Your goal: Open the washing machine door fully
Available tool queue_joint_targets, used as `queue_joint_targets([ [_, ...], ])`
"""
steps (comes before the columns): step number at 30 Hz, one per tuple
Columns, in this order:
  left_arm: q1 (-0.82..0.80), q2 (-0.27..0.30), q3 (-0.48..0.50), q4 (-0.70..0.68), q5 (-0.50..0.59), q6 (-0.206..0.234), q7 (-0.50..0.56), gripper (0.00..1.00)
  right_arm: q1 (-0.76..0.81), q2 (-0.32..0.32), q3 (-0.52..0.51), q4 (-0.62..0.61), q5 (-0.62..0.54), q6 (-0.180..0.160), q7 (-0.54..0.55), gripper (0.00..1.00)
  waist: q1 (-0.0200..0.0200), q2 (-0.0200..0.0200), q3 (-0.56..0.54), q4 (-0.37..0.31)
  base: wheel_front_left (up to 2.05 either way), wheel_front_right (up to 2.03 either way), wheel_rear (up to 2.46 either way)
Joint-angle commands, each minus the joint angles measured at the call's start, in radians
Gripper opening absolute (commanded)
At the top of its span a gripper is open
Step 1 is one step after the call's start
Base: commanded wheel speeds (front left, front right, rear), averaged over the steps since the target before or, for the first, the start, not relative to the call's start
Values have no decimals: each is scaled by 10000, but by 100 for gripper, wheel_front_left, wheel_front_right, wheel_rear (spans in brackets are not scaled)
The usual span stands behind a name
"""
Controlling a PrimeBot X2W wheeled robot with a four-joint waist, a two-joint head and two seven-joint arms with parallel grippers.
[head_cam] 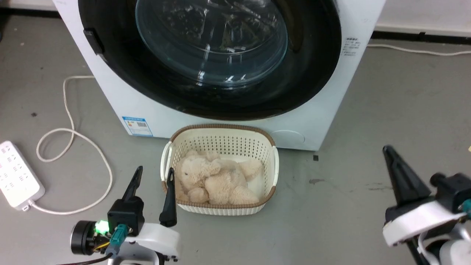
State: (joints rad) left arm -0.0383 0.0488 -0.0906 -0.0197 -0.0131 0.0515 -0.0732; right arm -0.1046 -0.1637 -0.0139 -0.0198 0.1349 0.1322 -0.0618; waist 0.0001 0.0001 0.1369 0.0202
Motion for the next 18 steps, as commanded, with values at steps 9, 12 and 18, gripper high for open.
queue_joint_targets([
  [9, -473, 7, -355, -156, -7, 258, -325, 100, -1835, -372, -451, 268, 2170, -6, 652, 0, -1, -1, 683, 216, 0, 0, 0],
  [12, -570, 7, -436, -190, -3, 314, -388, 100, -2379, -425, -605, 483, 2794, -6, 936, 0, -1, -1, 858, 287, 0, 0, 0],
  [18, -790, 9, -653, -292, 16, 470, -555, 100, -3922, -599, -978, 1357, 4294, -7, 1846, 0, -1, -1, 1340, 466, 0, 0, 0],
])
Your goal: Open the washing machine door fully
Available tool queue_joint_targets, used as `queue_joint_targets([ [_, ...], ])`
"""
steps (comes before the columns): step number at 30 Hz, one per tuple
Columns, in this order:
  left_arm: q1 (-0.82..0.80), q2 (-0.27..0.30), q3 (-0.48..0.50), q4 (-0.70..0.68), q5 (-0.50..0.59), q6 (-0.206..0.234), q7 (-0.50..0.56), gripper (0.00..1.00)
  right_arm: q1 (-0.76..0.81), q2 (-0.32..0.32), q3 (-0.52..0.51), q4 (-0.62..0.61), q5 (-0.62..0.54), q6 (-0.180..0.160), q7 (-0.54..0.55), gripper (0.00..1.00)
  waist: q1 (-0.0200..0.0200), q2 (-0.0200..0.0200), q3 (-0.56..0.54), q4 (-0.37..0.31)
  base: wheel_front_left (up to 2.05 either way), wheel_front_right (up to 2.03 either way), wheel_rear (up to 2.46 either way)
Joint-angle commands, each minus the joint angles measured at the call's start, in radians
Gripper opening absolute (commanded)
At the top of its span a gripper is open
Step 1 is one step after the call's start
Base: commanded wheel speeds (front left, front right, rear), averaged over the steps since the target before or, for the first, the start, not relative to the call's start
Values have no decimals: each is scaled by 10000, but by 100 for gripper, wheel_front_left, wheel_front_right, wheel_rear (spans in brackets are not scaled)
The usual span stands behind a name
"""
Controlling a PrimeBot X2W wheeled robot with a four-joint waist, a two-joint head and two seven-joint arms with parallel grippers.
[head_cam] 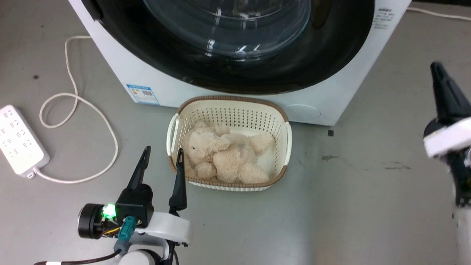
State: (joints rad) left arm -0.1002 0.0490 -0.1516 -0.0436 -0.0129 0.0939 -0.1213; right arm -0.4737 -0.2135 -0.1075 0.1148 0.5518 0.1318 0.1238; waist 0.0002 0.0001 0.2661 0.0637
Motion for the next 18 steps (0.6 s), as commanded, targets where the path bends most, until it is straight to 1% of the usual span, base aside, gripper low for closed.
queue_joint_targets([
  [1, -251, 8, -128, -97, 26, 99, -137, 100, -882, -140, -214, 446, 721, -4, 408, 0, -2, -1, 250, 97, 0, 0, 0],
  [10, -512, 17, -400, -201, 63, 266, -324, 100, -2905, -201, -612, 2096, 2415, -5, 2120, 0, -2, -1, 803, 289, 0, 0, 0],
  [11, -602, 20, -495, -250, 72, 326, -387, 100, -3633, -246, -740, 2752, 2867, -5, 2669, 0, -2, -1, 1004, 359, 0, 0, 0],
  [18, -796, 22, -759, -329, 90, 479, -533, 100, -5375, -408, -984, 4359, 3801, -6, 3972, 0, -2, -1, 1462, 552, 0, 0, 0],
])
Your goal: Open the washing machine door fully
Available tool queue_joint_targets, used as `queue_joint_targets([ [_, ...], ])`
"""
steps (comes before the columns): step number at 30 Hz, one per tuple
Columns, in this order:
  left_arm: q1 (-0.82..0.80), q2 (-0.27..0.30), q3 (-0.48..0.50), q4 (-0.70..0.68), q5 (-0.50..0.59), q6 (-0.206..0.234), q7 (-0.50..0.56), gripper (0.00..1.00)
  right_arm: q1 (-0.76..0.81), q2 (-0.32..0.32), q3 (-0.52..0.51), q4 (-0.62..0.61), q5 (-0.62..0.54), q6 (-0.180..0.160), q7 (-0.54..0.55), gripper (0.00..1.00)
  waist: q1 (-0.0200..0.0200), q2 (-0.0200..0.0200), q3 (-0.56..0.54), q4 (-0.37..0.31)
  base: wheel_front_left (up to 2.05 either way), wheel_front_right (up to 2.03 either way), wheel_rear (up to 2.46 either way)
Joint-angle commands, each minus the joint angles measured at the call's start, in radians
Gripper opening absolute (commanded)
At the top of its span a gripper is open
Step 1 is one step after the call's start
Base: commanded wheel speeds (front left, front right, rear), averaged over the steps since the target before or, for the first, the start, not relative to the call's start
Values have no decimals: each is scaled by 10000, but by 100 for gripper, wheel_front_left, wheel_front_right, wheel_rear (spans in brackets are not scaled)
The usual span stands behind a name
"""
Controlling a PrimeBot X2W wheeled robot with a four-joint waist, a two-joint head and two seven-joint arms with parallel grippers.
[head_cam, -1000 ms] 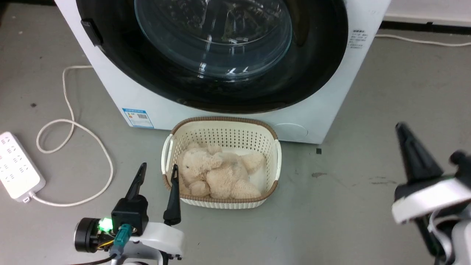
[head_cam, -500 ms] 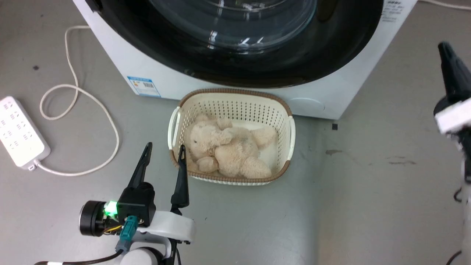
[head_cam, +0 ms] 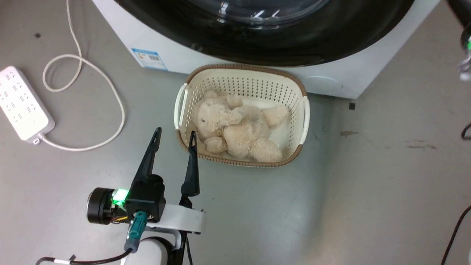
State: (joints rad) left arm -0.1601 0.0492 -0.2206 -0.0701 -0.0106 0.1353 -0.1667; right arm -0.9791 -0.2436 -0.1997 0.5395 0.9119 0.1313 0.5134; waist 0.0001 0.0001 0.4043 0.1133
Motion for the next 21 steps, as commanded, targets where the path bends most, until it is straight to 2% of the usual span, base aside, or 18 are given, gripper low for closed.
queue_joint_targets([
  [1, -227, 20, -110, -75, 69, 87, -100, 100, -557, -149, -79, 330, 293, -1, 235, 0, -1, -1, 144, 88, 0, 0, 0],
  [14, -634, 20, -641, -404, 52, 454, -371, 100, -3204, -534, -229, 2548, 1300, -2, 1989, 0, -1, -1, 911, 440, 0, 0, 0],
  [21, -809, 19, -848, -361, -4, 606, -496, 100, -3528, -595, -196, 3082, 1674, -3, 2778, 0, -1, -1, 994, 491, 0, 0, 0],
])
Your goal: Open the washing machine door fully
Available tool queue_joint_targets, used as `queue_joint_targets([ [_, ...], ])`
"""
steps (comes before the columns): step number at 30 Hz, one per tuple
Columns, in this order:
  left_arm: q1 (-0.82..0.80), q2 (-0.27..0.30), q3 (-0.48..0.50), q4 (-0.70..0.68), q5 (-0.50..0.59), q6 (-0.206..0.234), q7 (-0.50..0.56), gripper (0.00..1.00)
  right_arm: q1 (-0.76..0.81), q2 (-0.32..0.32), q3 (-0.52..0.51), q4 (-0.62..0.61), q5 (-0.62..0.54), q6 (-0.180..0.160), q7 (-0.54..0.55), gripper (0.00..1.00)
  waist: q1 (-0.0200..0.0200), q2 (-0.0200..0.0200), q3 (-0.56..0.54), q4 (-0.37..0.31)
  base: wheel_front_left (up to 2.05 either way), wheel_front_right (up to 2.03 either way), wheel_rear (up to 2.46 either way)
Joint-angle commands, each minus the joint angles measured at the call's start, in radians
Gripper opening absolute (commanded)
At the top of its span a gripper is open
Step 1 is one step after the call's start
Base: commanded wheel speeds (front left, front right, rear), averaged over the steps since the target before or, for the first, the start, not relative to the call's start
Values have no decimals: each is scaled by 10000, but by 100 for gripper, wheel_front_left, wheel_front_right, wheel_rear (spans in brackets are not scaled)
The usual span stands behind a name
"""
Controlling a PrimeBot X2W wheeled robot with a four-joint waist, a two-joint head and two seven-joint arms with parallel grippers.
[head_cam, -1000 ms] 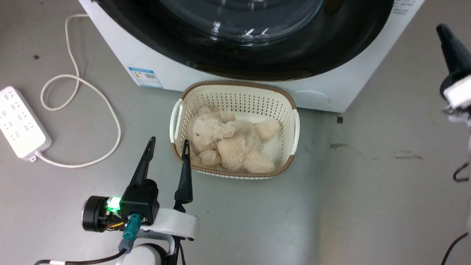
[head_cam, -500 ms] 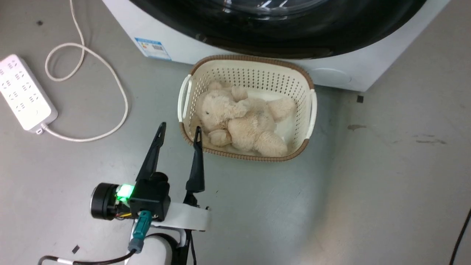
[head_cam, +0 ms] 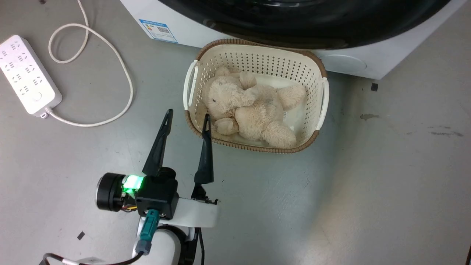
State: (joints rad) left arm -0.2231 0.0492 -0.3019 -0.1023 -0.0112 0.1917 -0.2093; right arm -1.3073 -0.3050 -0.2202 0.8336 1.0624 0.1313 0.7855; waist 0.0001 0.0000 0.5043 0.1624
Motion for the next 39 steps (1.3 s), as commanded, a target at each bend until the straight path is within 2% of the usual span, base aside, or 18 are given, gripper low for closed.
queue_joint_targets([
  [1, -208, 26, -71, -11, -20, 82, -112, 100, -156, -7, 25, 251, 283, -3, 307, 0, -1, 0, -55, -9, 0, 0, 0],
  [9, -197, 105, -158, 84, -113, 153, -259, 100, 576, 104, -26, 310, 897, -4, 1351, 0, -1, 0, -471, -121, 0, 0, 0],
  [16, 160, 168, -216, 352, -339, 71, -427, 100, 2190, 773, -113, -200, 1679, -5, 2658, 0, -1, 0, -1400, -220, 0, 0, 0],
  [21, 540, 204, -282, 527, -518, -140, -525, 100, 3187, 1460, -188, -728, 2074, -6, 3526, 0, -1, 0, -1993, -200, 0, 0, 0],
  [28, 1267, 147, -80, 778, -1027, -597, -525, 100, 5120, 2325, 23, -2022, 1801, -6, 4501, 0, -1, 0, -2763, -72, 0, 0, 0],
  [29, 1490, 123, -9, 845, -1134, -781, -525, 100, 5871, 2494, 116, -2555, 1877, -6, 4821, 0, -1, 0, -2955, -2, 0, 0, 0],
  [32, 1648, 112, 23, 952, -1114, -963, -525, 100, 6526, 2537, 466, -2923, 2227, -6, 4949, 0, -1, 0, -3138, 86, 0, 0, 0],
  [39, 1822, 97, 119, 983, -810, -1115, -525, 100, 7879, 2545, 2919, -3863, 3965, -6, 3898, 0, -1, 0, -3339, 200, 0, 0, 0],
])
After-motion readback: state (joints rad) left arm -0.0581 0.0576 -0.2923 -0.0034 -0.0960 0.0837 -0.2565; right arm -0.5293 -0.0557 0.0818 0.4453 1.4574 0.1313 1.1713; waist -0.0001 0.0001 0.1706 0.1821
